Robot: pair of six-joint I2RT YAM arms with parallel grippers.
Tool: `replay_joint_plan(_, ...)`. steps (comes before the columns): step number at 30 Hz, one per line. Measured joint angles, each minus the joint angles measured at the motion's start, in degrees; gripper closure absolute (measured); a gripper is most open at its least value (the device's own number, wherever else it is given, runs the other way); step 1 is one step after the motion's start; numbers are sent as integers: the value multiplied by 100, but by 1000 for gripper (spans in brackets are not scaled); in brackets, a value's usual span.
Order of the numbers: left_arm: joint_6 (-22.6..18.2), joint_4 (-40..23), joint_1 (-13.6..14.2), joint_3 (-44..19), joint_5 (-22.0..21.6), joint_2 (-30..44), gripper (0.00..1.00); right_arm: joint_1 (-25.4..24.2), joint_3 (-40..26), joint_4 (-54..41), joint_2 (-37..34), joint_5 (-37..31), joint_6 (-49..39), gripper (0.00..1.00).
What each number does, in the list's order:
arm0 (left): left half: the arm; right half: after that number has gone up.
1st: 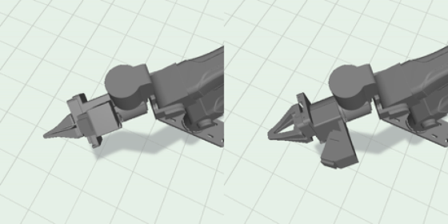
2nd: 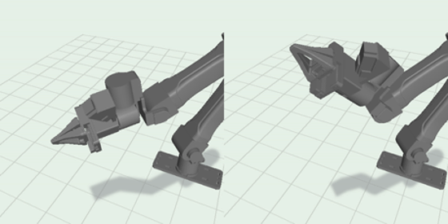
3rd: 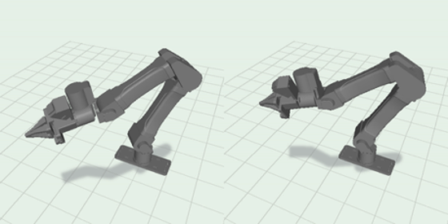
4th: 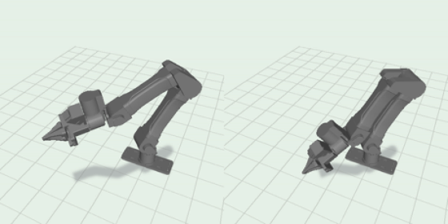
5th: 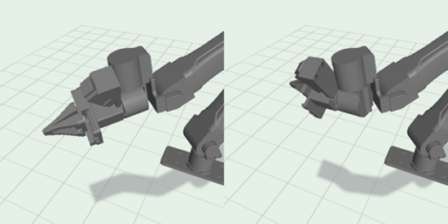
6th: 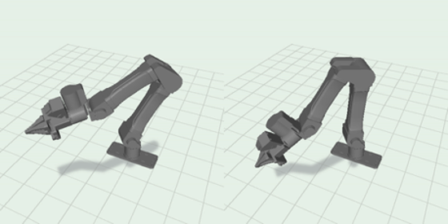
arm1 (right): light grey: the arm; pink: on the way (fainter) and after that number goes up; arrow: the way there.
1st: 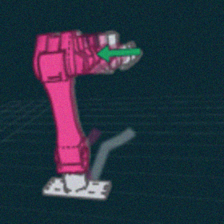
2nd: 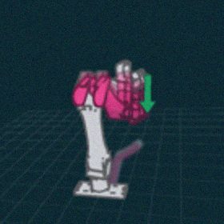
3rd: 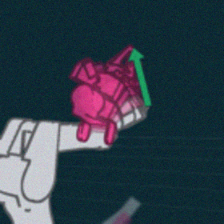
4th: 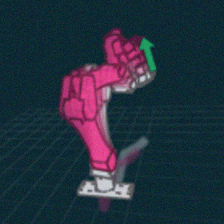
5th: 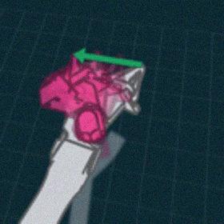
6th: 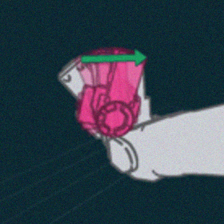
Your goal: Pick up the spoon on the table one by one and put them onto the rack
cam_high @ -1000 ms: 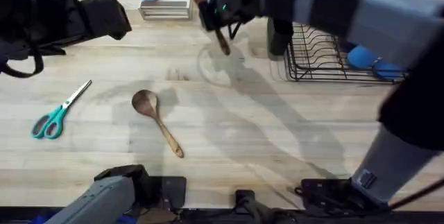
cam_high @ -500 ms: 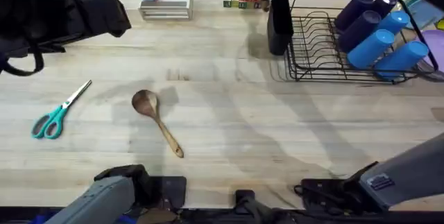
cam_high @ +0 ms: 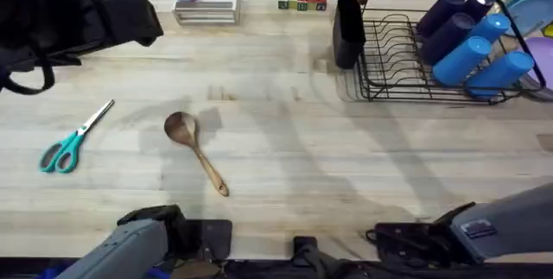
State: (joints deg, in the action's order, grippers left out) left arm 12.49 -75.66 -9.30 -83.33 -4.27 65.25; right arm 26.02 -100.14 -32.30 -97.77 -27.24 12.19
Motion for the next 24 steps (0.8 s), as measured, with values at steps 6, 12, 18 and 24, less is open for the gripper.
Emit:
replay_joint_plan(6, 0, 0, 0, 0, 0, 0, 7, 0, 0, -400, 254, 0, 131, 967)
replay_joint_plan(12, 0, 0, 0, 0, 1, -1, 7, -113, 8, -1355, 432, -1, 403, 967)
replay_joint_plan(18, 0, 0, 0, 0, 2, 0, 7, -184, 73, -1712, 634, 2, 521, 967)
replay_joint_plan(24, 0, 2, 0, 0, 2, 0, 7, -184, 914, -1433, 1650, 0, 585, 967)
